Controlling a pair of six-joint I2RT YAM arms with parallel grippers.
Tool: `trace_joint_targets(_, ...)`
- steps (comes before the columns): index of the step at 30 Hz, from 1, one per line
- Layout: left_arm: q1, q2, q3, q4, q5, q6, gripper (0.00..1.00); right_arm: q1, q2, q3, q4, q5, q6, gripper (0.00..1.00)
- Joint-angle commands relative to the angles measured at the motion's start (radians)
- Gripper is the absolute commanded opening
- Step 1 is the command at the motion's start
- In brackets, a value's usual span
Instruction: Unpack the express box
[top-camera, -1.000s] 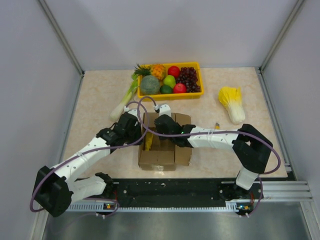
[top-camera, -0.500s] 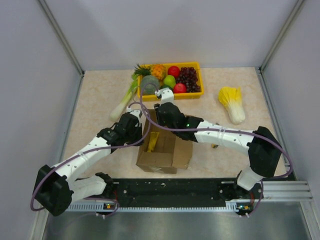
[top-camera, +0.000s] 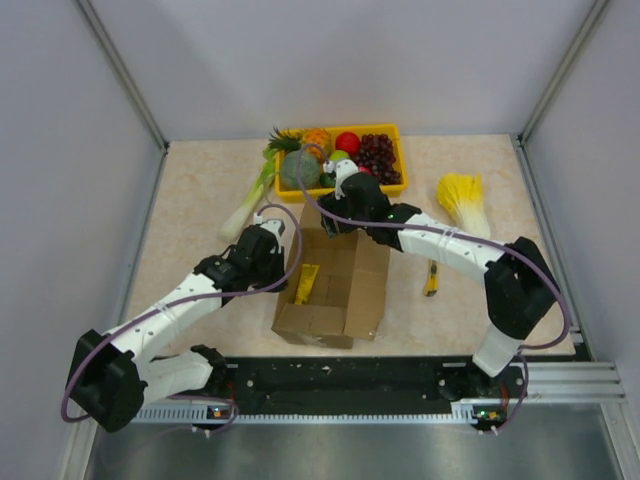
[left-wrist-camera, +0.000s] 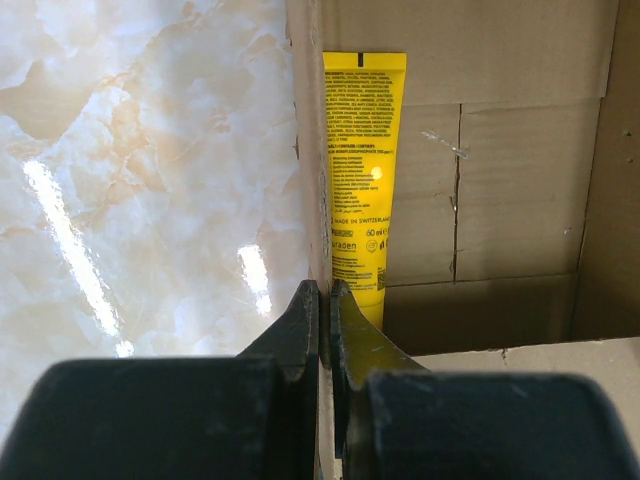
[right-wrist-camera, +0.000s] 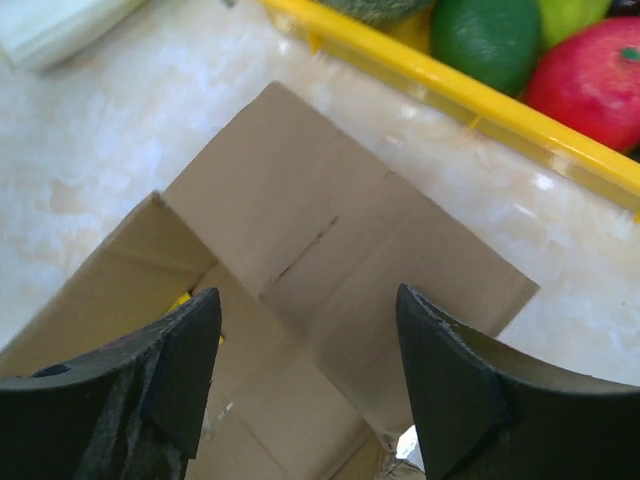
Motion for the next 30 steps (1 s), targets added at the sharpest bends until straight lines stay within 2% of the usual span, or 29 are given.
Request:
trace_joint_targets(1, -0.002, 0.008, 0.027, 0.005, 0.026, 0.008, 0.00, 0.005, 0.027, 0.088, -0.105, -0.178, -0.168, 0.70)
trace_joint_targets(5, -0.004, 0.012, 0.037, 0.004, 0.021, 0.009, 0.00, 0.004, 0.062, 0.113, -0.152, -0.209, -0.222, 0.70)
trace_joint_targets(10, -0.004, 0.020, 0.055, -0.007, 0.007, 0.020, 0.00, 0.005, 0.096, 0.122, -0.174, -0.171, -0.255, 0.66)
trace_joint_targets(14, -0.004, 0.017, 0.064, -0.008, -0.013, 0.020, 0.00, 0.004, 0.110, 0.110, -0.174, -0.174, -0.274, 0.52)
trace_joint_targets(19, -0.002, 0.015, 0.080, -0.004, -0.060, 0.018, 0.00, 0.004, 0.116, 0.097, -0.188, -0.180, -0.263, 0.38)
trace_joint_targets(20, -0.002, 0.012, 0.081, -0.005, -0.063, 0.017, 0.00, 0.004, 0.115, 0.090, -0.189, -0.183, -0.257, 0.29)
trace_joint_targets(22, -0.002, 0.018, 0.090, -0.005, -0.076, 0.017, 0.02, 0.005, 0.104, 0.079, -0.188, -0.188, -0.246, 0.19)
trace_joint_targets(23, -0.002, 0.018, 0.095, -0.007, -0.080, 0.017, 0.05, 0.004, 0.101, 0.071, -0.185, -0.177, -0.237, 0.07)
trace_joint_targets(24, -0.002, 0.018, 0.103, -0.011, -0.085, 0.015, 0.07, 0.004, 0.096, 0.065, -0.185, -0.165, -0.228, 0.02)
trace_joint_targets(29, -0.002, 0.023, 0.155, -0.054, -0.126, 0.015, 0.22, 0.007, 0.021, -0.001, -0.168, -0.036, -0.096, 0.00)
trace_joint_targets(30, -0.002, 0.021, 0.162, -0.063, -0.137, 0.014, 0.28, 0.010, 0.006, -0.011, -0.166, -0.012, -0.044, 0.00)
